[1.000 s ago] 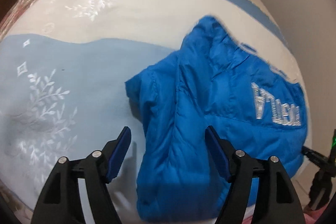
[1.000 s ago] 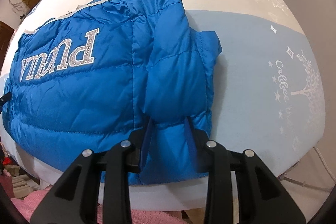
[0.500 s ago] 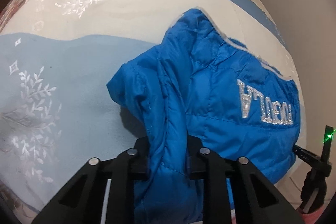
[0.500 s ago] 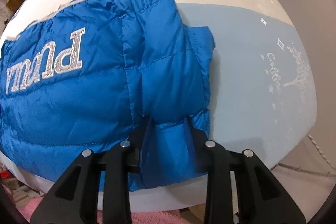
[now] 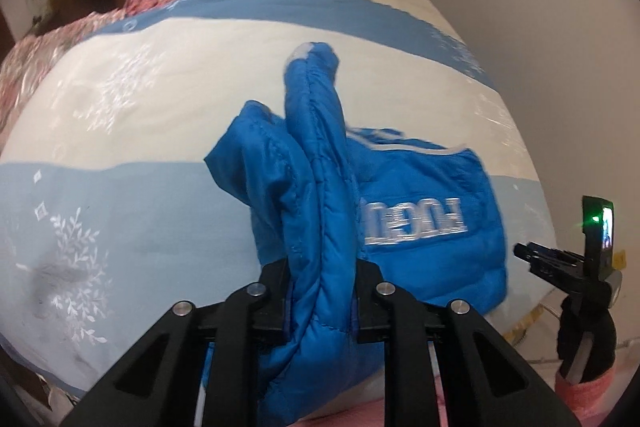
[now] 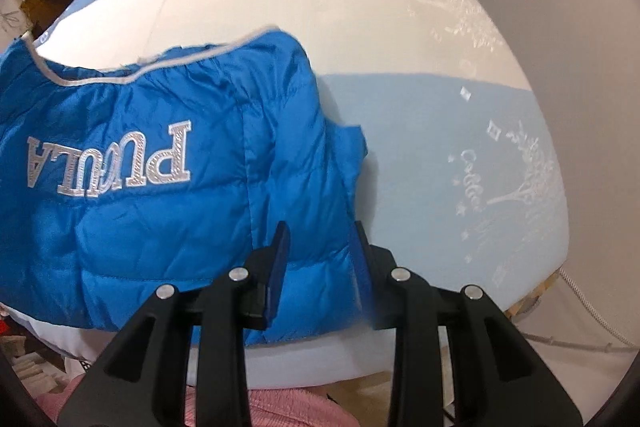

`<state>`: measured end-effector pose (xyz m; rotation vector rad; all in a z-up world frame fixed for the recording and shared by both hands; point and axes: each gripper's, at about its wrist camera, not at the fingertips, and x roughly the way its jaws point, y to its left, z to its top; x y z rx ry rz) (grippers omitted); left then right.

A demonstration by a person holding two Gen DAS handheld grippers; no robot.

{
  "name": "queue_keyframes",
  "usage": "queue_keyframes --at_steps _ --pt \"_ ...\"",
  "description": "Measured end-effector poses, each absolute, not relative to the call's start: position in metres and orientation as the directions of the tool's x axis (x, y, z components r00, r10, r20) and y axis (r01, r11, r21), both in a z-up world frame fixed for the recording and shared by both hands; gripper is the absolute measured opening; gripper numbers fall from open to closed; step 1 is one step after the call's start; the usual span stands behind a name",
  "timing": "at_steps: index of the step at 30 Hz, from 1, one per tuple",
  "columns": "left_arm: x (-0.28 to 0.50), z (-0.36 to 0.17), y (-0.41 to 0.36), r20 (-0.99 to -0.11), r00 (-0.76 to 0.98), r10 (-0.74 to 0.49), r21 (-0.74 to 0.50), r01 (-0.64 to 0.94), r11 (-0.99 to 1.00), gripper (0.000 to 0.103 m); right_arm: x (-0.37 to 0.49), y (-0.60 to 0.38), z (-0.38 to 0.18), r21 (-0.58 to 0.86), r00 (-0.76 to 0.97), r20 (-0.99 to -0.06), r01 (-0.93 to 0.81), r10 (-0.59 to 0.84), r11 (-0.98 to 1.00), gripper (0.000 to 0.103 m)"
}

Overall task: Fold large clothes
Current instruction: 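Grasp the other jacket side with the left gripper and fold it over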

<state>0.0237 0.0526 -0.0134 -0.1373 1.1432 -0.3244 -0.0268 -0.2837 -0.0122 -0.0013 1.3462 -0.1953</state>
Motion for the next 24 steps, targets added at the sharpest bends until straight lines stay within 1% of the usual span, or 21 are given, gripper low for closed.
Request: queue_keyframes --at_steps 6,11,16,24 --pt "0.022 -0.001 -0.019 -0.865 0.359 -0.351 -0.273 0.250 0.929 0.021 -0.029 -0.302 -0.009 -0.083 0.200 -0.974 0.119 -0.106 0.989 0.030" --pt "0.022 -0.018 -0.077 -0.886 0.349 -0.306 -0.216 0.274 0.937 0.023 -0.031 -0.319 -0.006 -0.081 0.206 -0.973 0.119 -0.104 0.990 0.030" --pt "0.021 -0.043 -0.110 -0.904 0.319 -0.285 -0.200 0.275 0.940 0.023 -0.029 -0.336 -0.014 -0.076 0.200 -0.975 0.118 -0.098 0.990 0.030" --pt "0.022 -0.078 -0.148 -0.937 0.314 -0.151 -0.088 0.206 0.975 0.025 -0.027 -0.349 -0.016 -0.089 0.210 -0.972 0.073 -0.103 0.993 0.030"
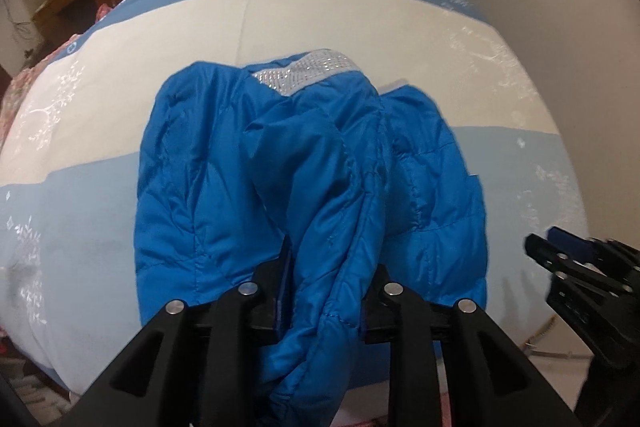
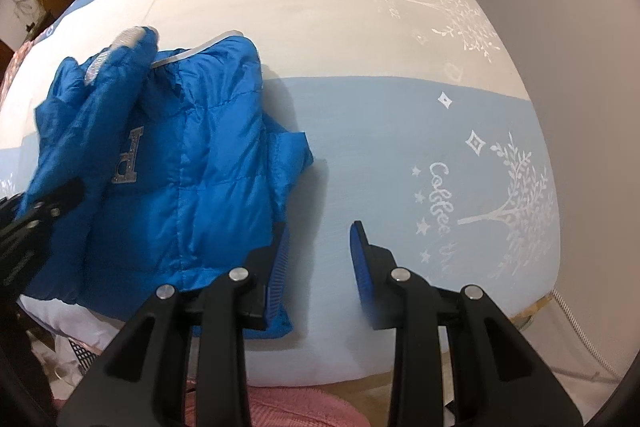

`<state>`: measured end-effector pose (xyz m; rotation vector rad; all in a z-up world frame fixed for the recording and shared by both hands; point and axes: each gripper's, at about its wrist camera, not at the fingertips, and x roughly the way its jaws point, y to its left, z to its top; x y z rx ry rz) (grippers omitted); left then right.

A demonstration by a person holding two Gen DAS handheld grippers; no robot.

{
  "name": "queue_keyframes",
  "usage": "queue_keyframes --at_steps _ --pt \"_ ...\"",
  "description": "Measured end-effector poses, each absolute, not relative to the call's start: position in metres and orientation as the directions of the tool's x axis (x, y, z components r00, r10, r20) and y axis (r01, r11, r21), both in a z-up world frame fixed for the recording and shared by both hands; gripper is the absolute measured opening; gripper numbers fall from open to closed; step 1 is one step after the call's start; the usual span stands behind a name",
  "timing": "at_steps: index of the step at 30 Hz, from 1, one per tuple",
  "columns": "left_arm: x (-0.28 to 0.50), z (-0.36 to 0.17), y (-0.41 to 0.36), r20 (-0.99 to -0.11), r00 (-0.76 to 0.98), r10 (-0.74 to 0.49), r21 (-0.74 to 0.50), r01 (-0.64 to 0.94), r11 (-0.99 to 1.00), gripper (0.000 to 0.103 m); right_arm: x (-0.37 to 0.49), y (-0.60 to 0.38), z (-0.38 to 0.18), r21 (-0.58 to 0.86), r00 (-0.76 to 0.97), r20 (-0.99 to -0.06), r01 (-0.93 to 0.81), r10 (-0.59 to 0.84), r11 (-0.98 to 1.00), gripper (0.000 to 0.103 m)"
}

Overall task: Fold large clothes
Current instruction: 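Grasp the other jacket side with the left gripper and fold it over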

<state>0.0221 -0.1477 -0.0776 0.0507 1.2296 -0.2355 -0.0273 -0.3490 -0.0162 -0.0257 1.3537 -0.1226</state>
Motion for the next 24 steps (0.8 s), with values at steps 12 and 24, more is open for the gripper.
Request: queue_keyframes --at_steps 12,24 --pt "0.021 -0.095 -0.167 -0.943 0.331 -0.027 0.020 0.138 0.990 0.029 -0.030 -0.366 -0.021 -0.078 0.225 -0.970 0.055 -0.088 0.995 0.030" --pt "0.011 -0.067 -0.157 -0.938 0.256 -0.232 -0.197 0.155 0.968 0.055 -0.021 -0.362 -0.023 -0.045 0.235 -0.971 0.029 -0.051 0.999 0.031"
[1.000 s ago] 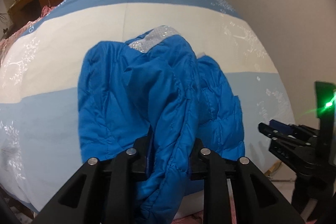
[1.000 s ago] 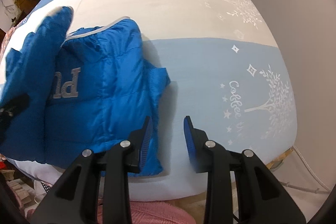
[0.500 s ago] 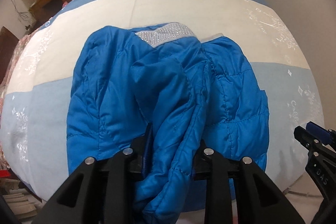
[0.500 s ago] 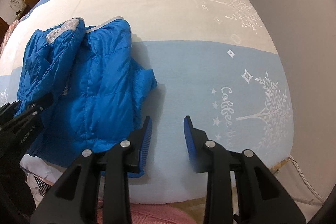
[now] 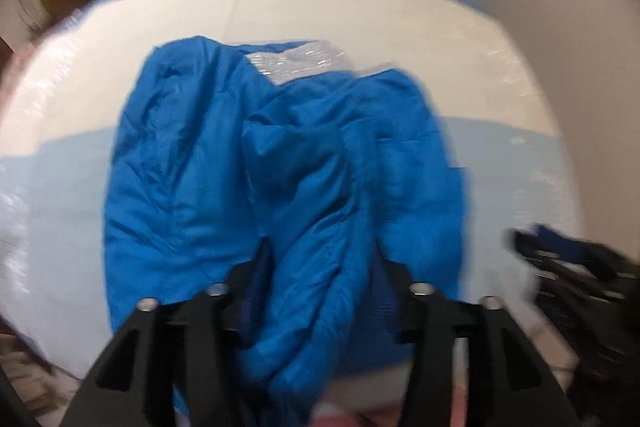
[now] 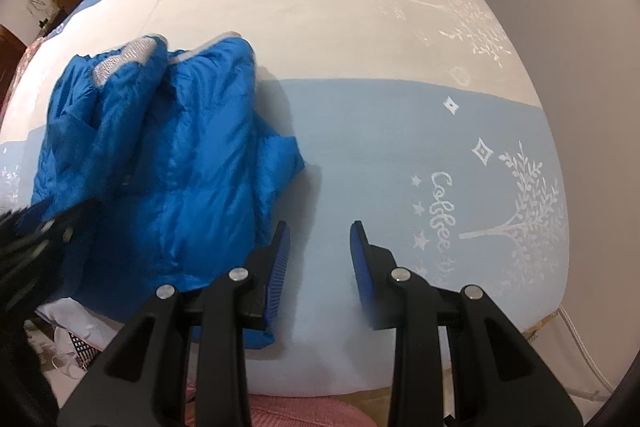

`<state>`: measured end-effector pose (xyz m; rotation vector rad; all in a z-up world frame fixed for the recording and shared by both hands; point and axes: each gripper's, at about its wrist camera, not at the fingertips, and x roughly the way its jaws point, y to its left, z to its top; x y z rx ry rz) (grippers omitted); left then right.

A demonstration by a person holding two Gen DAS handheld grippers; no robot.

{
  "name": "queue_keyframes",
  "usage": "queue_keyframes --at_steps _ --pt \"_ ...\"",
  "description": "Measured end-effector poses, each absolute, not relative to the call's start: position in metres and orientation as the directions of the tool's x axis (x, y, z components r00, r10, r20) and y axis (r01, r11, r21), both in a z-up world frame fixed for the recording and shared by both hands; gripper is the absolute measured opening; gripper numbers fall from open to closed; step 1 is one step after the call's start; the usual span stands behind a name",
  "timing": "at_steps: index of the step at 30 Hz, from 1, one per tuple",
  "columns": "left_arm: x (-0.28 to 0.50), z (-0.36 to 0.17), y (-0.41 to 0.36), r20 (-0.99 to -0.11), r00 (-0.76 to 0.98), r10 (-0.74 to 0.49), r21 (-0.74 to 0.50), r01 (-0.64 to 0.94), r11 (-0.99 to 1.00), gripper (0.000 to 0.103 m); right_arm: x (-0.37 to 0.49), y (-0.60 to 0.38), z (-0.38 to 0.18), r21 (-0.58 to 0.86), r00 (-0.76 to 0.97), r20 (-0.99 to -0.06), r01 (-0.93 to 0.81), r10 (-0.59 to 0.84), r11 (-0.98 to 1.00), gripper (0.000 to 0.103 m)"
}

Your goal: Fold large clothes

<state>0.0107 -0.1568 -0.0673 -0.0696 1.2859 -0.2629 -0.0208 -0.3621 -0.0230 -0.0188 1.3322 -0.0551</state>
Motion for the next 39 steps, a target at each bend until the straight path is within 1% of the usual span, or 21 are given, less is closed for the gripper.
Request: queue_keyframes --at_steps 2,4,6,8,9,11,12,14,15,16,17,20,27,28,30,31,32,33,34,35,39 --pt "0.001 -0.046 -0.153 -0.915 0.267 -0.302 -0.264 0.169 0.950 0.055 -0.018 -0.356 -0.016 -0.039 0.253 -0.967 0.016 -0.042 0.999 0.032" --pt "-0.005 -0.027 -0.146 -0.893 0.296 -0.340 -0.299 0.175 0.938 0.055 -0.016 -0.351 -0.011 -0.017 0.263 -0.965 0.002 -0.017 1.000 0.033" --pt "-0.006 -0.010 -0.129 -0.873 0.328 -0.361 -0.323 0.164 0.932 0.055 -0.014 -0.346 -0.006 0.018 0.270 -0.963 -0.009 0.020 1.000 0.039" --pt "-0.003 0.001 -0.108 -0.873 0.377 -0.310 -0.282 0.130 0.951 0.055 -0.011 -0.335 0.001 0.055 0.279 -0.958 -0.037 0.064 0.998 0.047" --pt "0.000 0.004 -0.096 -0.878 0.411 -0.244 -0.222 0.101 0.970 0.055 -0.010 -0.331 0.003 0.057 0.284 -0.956 -0.047 0.068 0.997 0.049" --pt "0.009 0.000 -0.078 -0.893 0.431 -0.127 -0.119 0.045 0.992 0.055 -0.006 -0.316 0.008 0.068 0.288 -0.954 -0.069 0.086 0.995 0.056" --pt "0.016 -0.006 -0.068 -0.901 0.427 -0.070 -0.069 0.017 0.997 0.054 -0.003 -0.310 0.010 0.082 0.285 -0.953 -0.080 0.102 0.993 0.057" --pt "0.026 -0.021 -0.053 -0.915 0.403 -0.009 -0.020 -0.023 1.000 0.053 0.004 -0.298 0.014 0.122 0.273 -0.951 -0.096 0.144 0.988 0.060" --pt "0.031 -0.030 -0.044 -0.924 0.382 -0.001 -0.017 -0.038 0.999 0.053 0.008 -0.291 0.016 0.140 0.269 -0.949 -0.100 0.162 0.985 0.062" --pt "0.033 -0.037 -0.038 -0.930 0.366 -0.017 -0.036 -0.043 0.998 0.053 0.012 -0.286 0.017 0.151 0.266 -0.949 -0.099 0.172 0.984 0.065" --pt "0.034 -0.041 -0.032 -0.933 0.357 -0.039 -0.059 -0.045 0.997 0.053 0.015 -0.282 0.018 0.157 0.260 -0.949 -0.096 0.177 0.983 0.066" --pt "0.035 -0.043 -0.031 -0.932 0.360 -0.048 -0.063 -0.032 0.998 0.053 0.022 -0.268 0.017 0.168 0.235 -0.954 -0.108 0.189 0.980 0.067" --pt "0.046 -0.056 -0.027 -0.942 0.328 -0.075 -0.078 0.002 0.997 0.053 0.032 -0.240 -0.014 0.121 0.161 -0.977 -0.104 0.137 0.987 0.067" --pt "0.047 -0.060 -0.026 -0.944 0.321 -0.078 -0.079 0.009 0.997 0.053 0.033 -0.239 -0.019 0.112 0.153 -0.980 -0.095 0.126 0.989 0.066" --pt "0.051 -0.066 -0.026 -0.948 0.308 -0.074 -0.073 0.016 0.997 0.053 0.035 -0.235 -0.024 0.129 0.134 -0.981 -0.089 0.140 0.988 0.053" --pt "0.053 -0.069 -0.025 -0.950 0.300 -0.082 -0.079 0.022 0.997 0.053 0.035 -0.234 -0.027 0.150 0.125 -0.979 -0.090 0.161 0.985 0.038" --pt "0.055 -0.071 -0.024 -0.952 0.293 -0.094 -0.090 0.029 0.996 0.053 0.035 -0.231 -0.028 0.169 0.118 -0.977 -0.093 0.179 0.981 0.029" --pt "0.055 -0.073 -0.024 -0.952 0.289 -0.102 -0.097 0.033 0.995 0.053 0.035 -0.230 -0.029 0.168 0.122 -0.976 -0.094 0.179 0.981 0.026" --pt "0.056 -0.074 -0.024 -0.952 0.286 -0.108 -0.101 0.039 0.994 0.053 0.035 -0.229 -0.027 0.176 0.138 -0.972 -0.094 0.188 0.980 0.018" --pt "0.057 -0.075 -0.024 -0.952 0.286 -0.111 -0.103 0.043 0.994 0.053 0.035 -0.230 -0.025 0.196 0.147 -0.967 -0.090 0.207 0.976 0.014" --pt "0.061 -0.075 -0.021 -0.947 0.289 -0.142 -0.135 0.044 0.990 0.053 0.034 -0.244 -0.013 0.290 0.167 -0.939 -0.087 0.301 0.953 0.008"
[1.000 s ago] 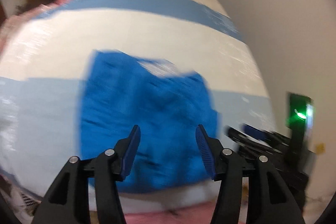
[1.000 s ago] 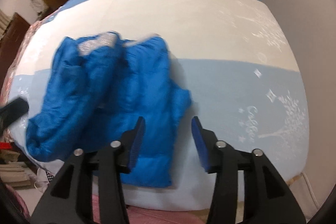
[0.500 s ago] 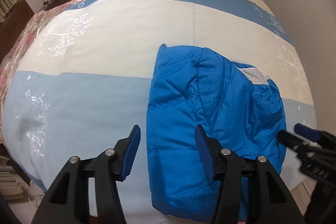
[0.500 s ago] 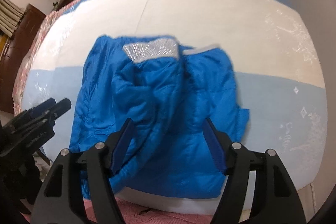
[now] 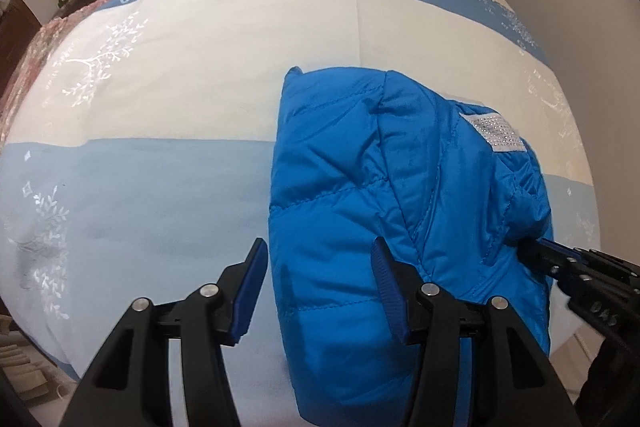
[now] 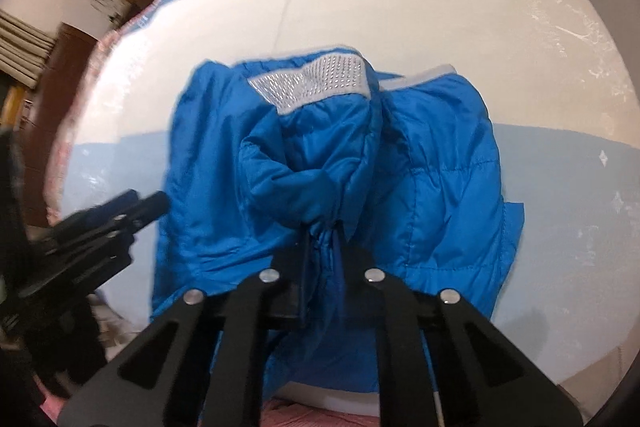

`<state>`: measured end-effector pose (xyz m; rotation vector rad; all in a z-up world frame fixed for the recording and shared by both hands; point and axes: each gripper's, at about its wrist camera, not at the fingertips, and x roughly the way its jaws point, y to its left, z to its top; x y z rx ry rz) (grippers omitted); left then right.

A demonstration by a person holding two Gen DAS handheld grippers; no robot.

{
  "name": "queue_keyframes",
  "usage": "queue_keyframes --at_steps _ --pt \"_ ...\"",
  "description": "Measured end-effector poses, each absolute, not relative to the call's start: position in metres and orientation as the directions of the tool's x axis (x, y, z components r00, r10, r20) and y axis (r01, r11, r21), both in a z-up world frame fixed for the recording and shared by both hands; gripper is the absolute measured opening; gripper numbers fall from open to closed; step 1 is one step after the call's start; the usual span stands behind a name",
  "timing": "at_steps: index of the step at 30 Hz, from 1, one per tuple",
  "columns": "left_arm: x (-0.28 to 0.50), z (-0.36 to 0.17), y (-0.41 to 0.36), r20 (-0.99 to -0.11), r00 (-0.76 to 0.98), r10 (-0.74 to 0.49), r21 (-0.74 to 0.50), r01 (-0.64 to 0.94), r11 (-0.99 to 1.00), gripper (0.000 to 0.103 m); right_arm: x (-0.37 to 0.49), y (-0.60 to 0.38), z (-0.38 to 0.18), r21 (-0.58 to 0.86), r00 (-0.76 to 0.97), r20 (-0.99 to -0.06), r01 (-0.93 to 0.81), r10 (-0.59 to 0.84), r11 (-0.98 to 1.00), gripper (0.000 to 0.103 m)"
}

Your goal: Fold large clothes

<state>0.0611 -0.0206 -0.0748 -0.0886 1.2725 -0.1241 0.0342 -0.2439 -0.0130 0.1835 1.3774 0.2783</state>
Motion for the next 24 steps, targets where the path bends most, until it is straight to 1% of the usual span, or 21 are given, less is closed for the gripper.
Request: queue_keyframes --at_steps 7,12,15,17,18,24 --pt "0.057 -0.063 -0.019 -0.933 0.312 -0.177 -0.171 0.048 0.984 0.053 0.020 -0.278 0.016 0.359 0.208 -0.907 -0.080 0.367 0.930 0.005" --pt "0.047 -0.050 -0.039 -0.920 0.326 -0.219 -0.196 0.101 0.975 0.053 0.004 -0.312 0.045 0.314 0.270 -0.908 -0.067 0.320 0.947 0.004" --pt "0.041 -0.044 -0.059 -0.911 0.329 -0.248 -0.210 0.150 0.966 0.053 -0.004 -0.332 0.051 0.300 0.287 -0.910 -0.044 0.300 0.953 0.004" --pt "0.038 -0.046 -0.071 -0.911 0.327 -0.252 -0.205 0.173 0.963 0.053 -0.004 -0.345 0.047 0.289 0.285 -0.916 -0.023 0.283 0.957 0.003" --pt "0.038 -0.048 -0.076 -0.913 0.321 -0.250 -0.201 0.179 0.963 0.053 -0.005 -0.353 0.043 0.275 0.281 -0.922 -0.006 0.265 0.961 0.000" --pt "0.035 -0.079 -0.109 -0.928 0.260 -0.265 -0.213 0.212 0.954 0.053 -0.006 -0.367 0.011 0.238 0.236 -0.945 0.012 0.228 0.971 0.000"
